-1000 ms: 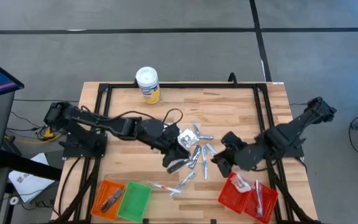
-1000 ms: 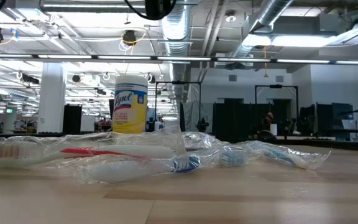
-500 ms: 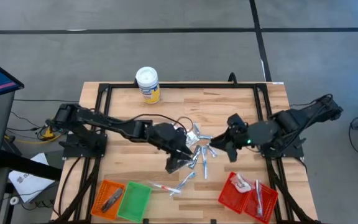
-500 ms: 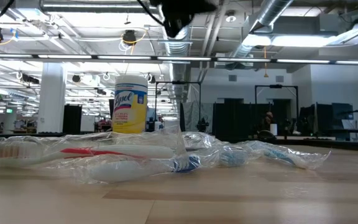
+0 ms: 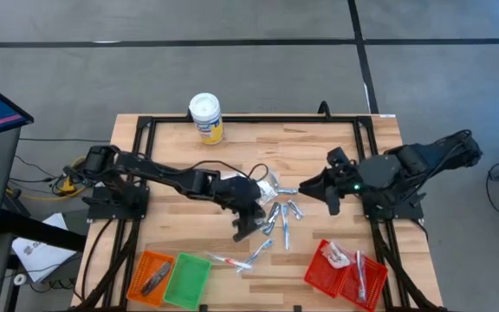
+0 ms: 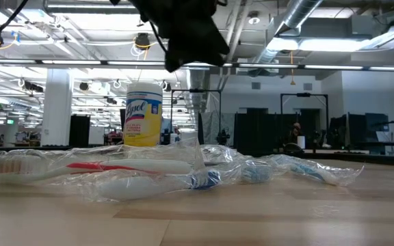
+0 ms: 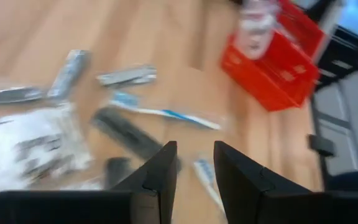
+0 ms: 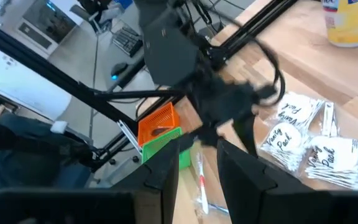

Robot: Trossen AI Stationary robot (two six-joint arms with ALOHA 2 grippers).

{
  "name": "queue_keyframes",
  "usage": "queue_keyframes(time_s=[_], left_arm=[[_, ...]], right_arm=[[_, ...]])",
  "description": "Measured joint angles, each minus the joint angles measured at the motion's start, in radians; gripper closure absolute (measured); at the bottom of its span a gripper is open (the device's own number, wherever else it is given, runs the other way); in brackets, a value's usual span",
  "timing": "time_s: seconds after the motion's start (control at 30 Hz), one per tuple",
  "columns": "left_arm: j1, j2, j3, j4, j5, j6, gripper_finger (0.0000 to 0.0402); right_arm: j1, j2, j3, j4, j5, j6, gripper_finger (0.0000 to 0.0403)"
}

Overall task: Pick & Place Travel size toiletries
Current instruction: Put the nail cutter into the green basket

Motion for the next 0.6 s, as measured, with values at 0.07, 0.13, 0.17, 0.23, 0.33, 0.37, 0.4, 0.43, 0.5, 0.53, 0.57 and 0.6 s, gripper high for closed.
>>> queue_keyframes(time_s=[0.07, 0.13, 0.17, 0.23, 0.33, 0.37, 0.4, 0.43, 0.5, 0.53, 0.57, 0.6], left_arm=[[0.001, -0.016, 0.0, -0.055, -0.038, -0.021, 0.0302], [0.001, -0.027, 0.0, -0.09, -0.051, -0.029, 0.0302], [0.001, -0.034, 0.0, -0.108, -0.051, -0.032, 0.0302], [-0.002, -0.046, 0.0, -0.123, -0.051, -0.05, 0.0302], [-0.002, -0.05, -0.003, -0.162, -0.035, -0.097, 0.0302], [-0.002, -0.05, -0.003, -0.19, -0.018, -0.12, 0.0302], [-0.002, -0.05, -0.003, -0.213, -0.005, -0.149, 0.0302], [-0.002, -0.049, -0.003, -0.234, 0.012, -0.181, 0.0302], [0.001, -0.042, -0.004, -0.279, 0.043, -0.244, 0.0302], [0.0, -0.041, -0.005, -0.3, 0.061, -0.267, 0.0302], [-0.001, -0.041, -0.005, -0.312, 0.076, -0.29, 0.0302], [-0.003, -0.041, -0.005, -0.307, 0.084, -0.302, 0.0302]], right_arm=[[-0.001, 0.019, 0.0, 0.004, -0.001, 0.0, 0.0301], [-0.001, 0.036, 0.0, 0.004, -0.013, 0.0, 0.0301], [-0.002, 0.043, 0.0, 0.005, -0.025, 0.0, 0.0301], [-0.01, 0.055, 0.0, 0.007, -0.047, -0.001, 0.0301], [-0.029, 0.075, 0.0, 0.006, -0.086, -0.004, 0.0301], [-0.037, 0.081, 0.0, 0.001, -0.101, -0.004, 0.0301], [-0.045, 0.087, 0.0, 0.0, -0.116, -0.003, 0.0301], [-0.054, 0.09, 0.0, 0.002, -0.134, -0.004, 0.0301], [-0.067, 0.099, 0.0, 0.001, -0.156, -0.003, 0.0301], [-0.073, 0.106, 0.001, 0.003, -0.161, -0.003, 0.0301], [-0.076, 0.111, 0.0, -0.002, -0.164, -0.002, 0.0301], [-0.076, 0.117, -0.001, -0.007, -0.17, -0.002, 0.0301]])
